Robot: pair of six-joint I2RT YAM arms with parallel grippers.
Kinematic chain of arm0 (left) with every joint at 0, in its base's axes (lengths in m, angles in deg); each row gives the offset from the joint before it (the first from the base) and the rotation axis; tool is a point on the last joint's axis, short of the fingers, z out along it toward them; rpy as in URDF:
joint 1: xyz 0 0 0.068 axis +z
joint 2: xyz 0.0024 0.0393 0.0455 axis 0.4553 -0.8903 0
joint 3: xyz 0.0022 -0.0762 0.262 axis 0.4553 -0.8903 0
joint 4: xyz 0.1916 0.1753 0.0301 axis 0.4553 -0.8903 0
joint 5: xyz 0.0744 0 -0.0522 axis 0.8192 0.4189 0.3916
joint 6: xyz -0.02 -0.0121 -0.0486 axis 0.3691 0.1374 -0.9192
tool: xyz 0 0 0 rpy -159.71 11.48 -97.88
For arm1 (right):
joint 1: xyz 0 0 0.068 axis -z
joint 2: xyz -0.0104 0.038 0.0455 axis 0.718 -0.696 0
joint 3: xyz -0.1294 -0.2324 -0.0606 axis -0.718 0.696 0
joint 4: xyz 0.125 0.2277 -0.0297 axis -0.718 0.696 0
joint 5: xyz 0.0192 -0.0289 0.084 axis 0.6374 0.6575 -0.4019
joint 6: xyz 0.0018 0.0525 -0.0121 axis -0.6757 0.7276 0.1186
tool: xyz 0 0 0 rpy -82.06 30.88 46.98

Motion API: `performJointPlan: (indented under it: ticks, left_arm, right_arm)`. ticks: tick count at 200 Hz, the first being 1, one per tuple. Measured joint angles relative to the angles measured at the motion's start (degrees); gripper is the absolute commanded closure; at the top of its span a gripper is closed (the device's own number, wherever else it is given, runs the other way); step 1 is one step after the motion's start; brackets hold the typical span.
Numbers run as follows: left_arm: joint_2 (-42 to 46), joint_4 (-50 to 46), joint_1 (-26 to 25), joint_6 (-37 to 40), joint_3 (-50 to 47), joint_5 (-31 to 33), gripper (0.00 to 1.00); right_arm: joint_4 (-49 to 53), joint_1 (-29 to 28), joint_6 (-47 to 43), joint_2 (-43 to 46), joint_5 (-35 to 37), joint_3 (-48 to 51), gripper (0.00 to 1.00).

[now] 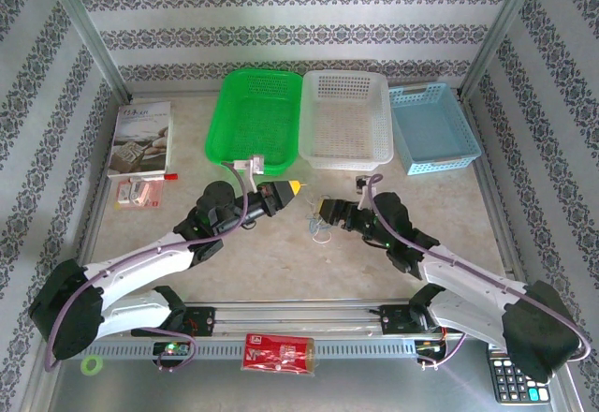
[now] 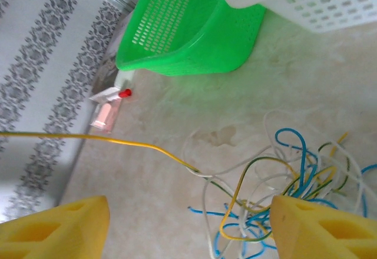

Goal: Untangle the cables

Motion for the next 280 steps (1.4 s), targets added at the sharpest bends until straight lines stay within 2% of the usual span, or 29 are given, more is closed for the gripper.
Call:
performJointPlan:
  ticks: [41,83,107,136,186,232,280]
  left_arm:
    - [0.0,-2.9,0.0,0.0,1.8,-0.6,1.0]
    - [0.0,-5.4,-1.1,0.0,4.3,-0.9,1.0]
    - [0.2,-7.0,-1.5,-0.1,6.7,-1.0,1.0]
    - [1.8,-8.6,-1.8,-0.2,9.8,-1.1,1.0]
    - [4.1,-11.7,-1.8,-0.2,17.5,-1.1,1.0]
    - [5.1,-16.2,-1.8,1.2,25.0,-1.2,1.0]
    - [6.5,-25.4,-1.8,9.2,33.8,2.0,1.0]
  right_arm:
    - [-1.5,-4.9,-9.9,-4.2,3.7,-0.8,0.24]
    - [-6.8,-6.6,-13.5,-13.5,9.3,-4.7,0.27]
    - [-11.9,-6.7,-13.8,-18.9,12.3,-4.9,0.33]
    - [-15.8,-6.8,-13.3,-23.6,14.1,-4.9,0.48]
    - [-22.8,-7.8,-11.3,-27.8,16.1,-2.6,0.6]
    - [-26.7,-8.5,-8.6,-32.8,17.2,-0.8,0.58]
    - [-29.2,-9.3,-5.9,-33.1,17.0,1.1,0.39]
